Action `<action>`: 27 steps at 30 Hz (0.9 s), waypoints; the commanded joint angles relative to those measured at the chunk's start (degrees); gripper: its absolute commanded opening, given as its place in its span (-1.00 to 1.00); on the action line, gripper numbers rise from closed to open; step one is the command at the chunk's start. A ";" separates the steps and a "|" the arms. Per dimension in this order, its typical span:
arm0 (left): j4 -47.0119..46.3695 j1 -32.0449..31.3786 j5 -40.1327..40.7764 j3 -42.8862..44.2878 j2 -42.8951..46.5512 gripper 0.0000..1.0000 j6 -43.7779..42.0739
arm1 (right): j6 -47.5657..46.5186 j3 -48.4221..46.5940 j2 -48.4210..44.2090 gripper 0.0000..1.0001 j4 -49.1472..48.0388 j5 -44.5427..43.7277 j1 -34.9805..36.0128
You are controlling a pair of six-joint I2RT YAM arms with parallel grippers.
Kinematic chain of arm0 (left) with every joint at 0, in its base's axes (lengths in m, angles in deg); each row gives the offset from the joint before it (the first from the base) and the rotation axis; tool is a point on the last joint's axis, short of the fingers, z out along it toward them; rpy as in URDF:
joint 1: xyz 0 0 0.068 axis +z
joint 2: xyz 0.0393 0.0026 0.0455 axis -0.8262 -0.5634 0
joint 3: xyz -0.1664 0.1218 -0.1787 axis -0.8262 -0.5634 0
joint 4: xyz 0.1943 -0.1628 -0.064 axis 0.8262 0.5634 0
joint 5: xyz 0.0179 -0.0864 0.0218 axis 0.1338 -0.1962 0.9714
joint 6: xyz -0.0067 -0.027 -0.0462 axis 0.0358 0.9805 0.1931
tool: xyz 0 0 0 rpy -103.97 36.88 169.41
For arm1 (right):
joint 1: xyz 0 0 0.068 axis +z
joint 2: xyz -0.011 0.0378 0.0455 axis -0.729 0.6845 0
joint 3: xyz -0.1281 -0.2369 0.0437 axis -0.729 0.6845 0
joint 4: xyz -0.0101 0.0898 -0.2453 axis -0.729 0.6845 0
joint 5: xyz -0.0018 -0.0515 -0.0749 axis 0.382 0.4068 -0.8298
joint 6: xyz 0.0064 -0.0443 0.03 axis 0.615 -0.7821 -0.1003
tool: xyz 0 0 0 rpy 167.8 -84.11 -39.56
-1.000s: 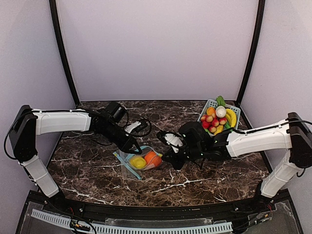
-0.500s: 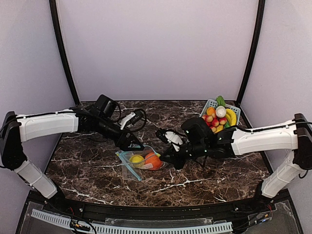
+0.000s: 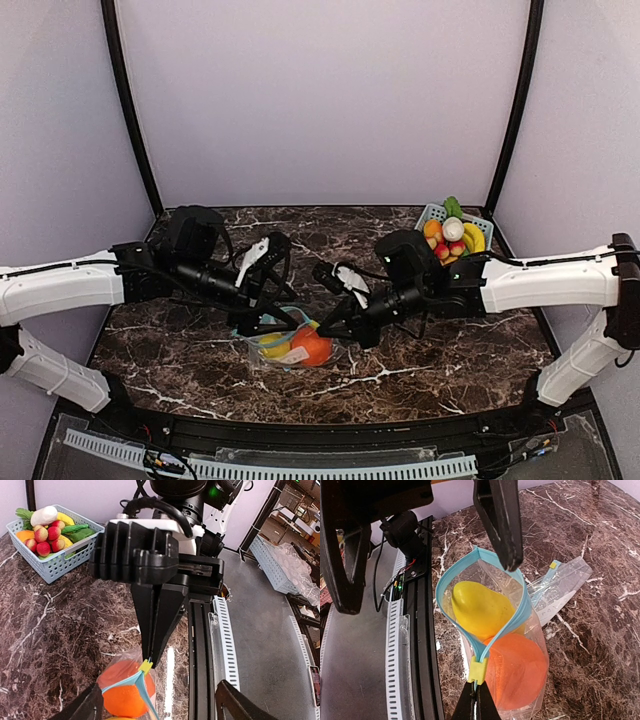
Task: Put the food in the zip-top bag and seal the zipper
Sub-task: Hold the zipper from the zipper food storage bag.
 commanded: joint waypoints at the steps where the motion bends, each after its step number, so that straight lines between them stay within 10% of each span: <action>1: -2.44 -1.94 0.82 -0.65 -0.83 0.44 -2.40 | -0.96 -1.62 -1.17 -1.00 0.25 4.85 0.12; 27: -1.27 -6.47 -1.05 1.61 -8.92 -0.48 -2.44 | 0.01 -2.02 -0.02 -1.00 -0.33 9.33 -0.38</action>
